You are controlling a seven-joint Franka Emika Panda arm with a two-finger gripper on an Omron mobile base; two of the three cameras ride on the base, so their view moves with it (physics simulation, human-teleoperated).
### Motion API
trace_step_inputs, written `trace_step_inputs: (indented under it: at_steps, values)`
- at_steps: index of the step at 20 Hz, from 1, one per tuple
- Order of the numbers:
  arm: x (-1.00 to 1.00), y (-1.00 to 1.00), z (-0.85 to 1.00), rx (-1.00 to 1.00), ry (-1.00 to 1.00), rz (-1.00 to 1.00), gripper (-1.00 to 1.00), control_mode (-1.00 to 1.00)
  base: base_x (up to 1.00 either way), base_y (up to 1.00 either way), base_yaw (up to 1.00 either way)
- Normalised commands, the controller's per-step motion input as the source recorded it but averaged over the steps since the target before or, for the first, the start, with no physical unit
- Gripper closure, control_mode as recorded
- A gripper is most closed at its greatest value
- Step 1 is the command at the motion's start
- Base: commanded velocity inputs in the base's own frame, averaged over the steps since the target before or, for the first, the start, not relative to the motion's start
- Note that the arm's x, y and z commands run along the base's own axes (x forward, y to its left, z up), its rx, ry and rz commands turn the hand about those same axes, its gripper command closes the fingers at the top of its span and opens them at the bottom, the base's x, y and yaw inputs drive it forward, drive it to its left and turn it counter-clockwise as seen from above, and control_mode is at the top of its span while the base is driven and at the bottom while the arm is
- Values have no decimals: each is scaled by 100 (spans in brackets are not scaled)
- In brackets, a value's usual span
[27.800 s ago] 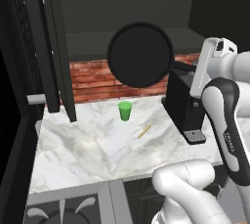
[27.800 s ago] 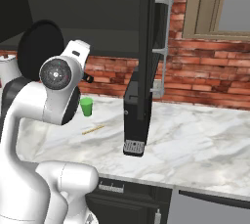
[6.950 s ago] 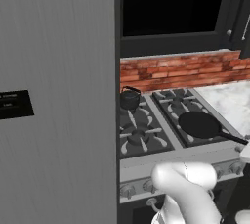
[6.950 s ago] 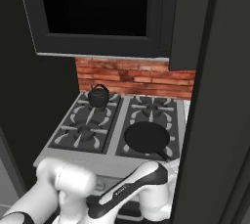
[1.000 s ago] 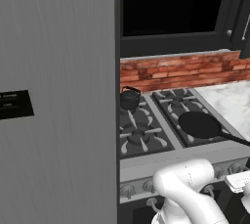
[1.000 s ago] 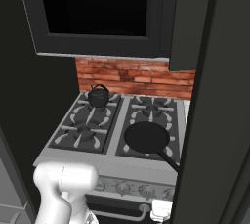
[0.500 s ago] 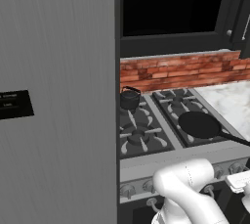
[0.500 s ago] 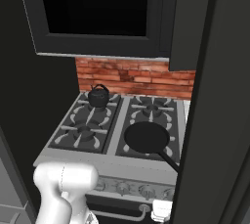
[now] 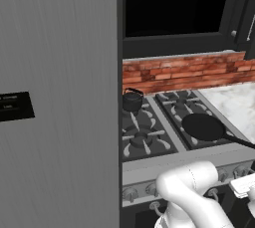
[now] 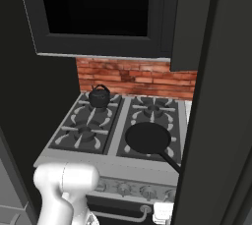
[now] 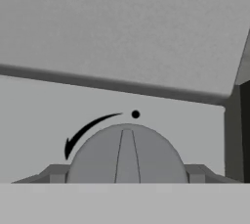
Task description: Pick the pan from the cabinet and place it on the stove. Then turn on the stove burner for the pan.
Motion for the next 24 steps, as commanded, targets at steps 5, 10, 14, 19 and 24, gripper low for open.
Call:
trace_step_inputs:
  at_steps: [5, 10, 14, 19, 24]
  values:
    - [0, -18, 2, -26, -14, 7, 100, -100, 0, 0, 0]
    - [0, -18, 8, -27, -12, 8, 100, -100, 0, 0, 0]
    - [0, -20, 6, -28, -12, 8, 100, -100, 0, 0, 0]
    - [-2, -24, 12, -35, -9, 9, 100, -100, 0, 0, 0]
    - [-13, -33, 15, -44, -7, 7, 100, -100, 0, 0, 0]
